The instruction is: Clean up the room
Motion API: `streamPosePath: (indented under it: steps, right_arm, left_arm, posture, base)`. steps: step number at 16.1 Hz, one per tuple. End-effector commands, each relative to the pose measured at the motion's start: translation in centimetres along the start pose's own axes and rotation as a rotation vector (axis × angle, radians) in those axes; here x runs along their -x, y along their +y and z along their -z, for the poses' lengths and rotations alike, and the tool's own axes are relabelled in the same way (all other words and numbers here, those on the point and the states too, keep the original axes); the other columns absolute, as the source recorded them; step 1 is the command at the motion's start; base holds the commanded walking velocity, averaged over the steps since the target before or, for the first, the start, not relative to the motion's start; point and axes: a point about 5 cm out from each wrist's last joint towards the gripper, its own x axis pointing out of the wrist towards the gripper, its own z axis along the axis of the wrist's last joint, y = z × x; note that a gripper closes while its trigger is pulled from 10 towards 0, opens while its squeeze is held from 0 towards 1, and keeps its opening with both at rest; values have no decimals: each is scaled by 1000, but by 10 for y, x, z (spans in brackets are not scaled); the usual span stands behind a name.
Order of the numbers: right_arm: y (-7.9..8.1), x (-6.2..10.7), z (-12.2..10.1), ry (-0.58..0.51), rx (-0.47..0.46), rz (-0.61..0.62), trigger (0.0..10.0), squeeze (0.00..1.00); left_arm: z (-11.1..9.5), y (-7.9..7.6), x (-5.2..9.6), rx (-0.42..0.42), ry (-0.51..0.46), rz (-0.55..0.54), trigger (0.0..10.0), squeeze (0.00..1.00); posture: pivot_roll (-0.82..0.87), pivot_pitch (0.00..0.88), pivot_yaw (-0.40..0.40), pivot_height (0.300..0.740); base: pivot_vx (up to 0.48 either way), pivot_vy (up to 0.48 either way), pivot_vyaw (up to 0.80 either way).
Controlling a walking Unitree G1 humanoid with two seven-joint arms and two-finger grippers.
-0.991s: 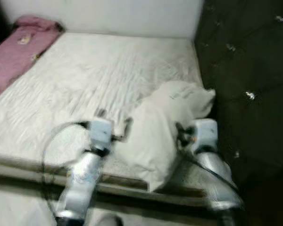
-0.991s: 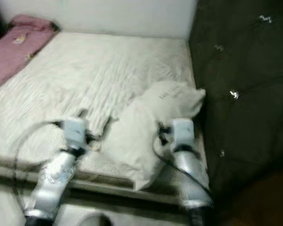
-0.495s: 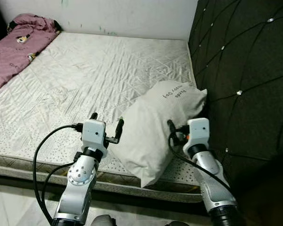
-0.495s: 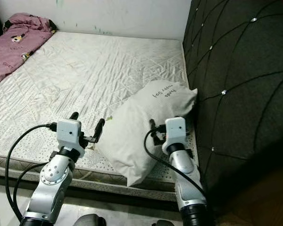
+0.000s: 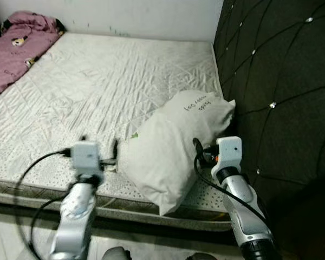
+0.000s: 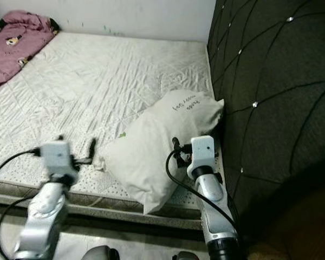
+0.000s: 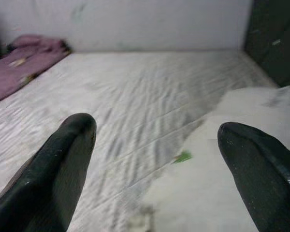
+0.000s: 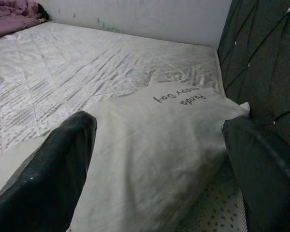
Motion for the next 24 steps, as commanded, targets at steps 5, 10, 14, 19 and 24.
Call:
streamPosePath:
  steps: [5, 10, 14, 19, 24]
  right_arm:
    - [-6, 11, -13, -48, -65, 63, 10000, 0]
    - [0, 12, -3, 1, -76, 59, 10000, 0]
    - [0, 13, -3, 8, -75, 58, 10000, 0]
    - [1, 12, -7, 3, -67, 43, 10000, 0]
    - [5, 11, -8, -5, -50, 16, 10000, 0]
  left_arm:
    - [5, 29, 22, 12, 23, -99, 10000, 0]
    - [6, 16, 19, 18, 38, -18, 10000, 0]
    - [4, 13, 18, 20, 38, -4, 10000, 0]
    - [0, 8, 15, 21, 33, 20, 10000, 0]
    - [-2, 5, 12, 23, 26, 31, 10000, 0]
  posture:
    - [55, 57, 13, 740]
    - [57, 65, 13, 740]
    - [55, 74, 9, 740]
    - [51, 111, 4, 740]
    - [52, 108, 5, 740]
  base:
    - [0, 0, 0]
    - [0, 0, -160]
    - [0, 0, -800]
    - [0, 0, -86]
    - [0, 0, 0]
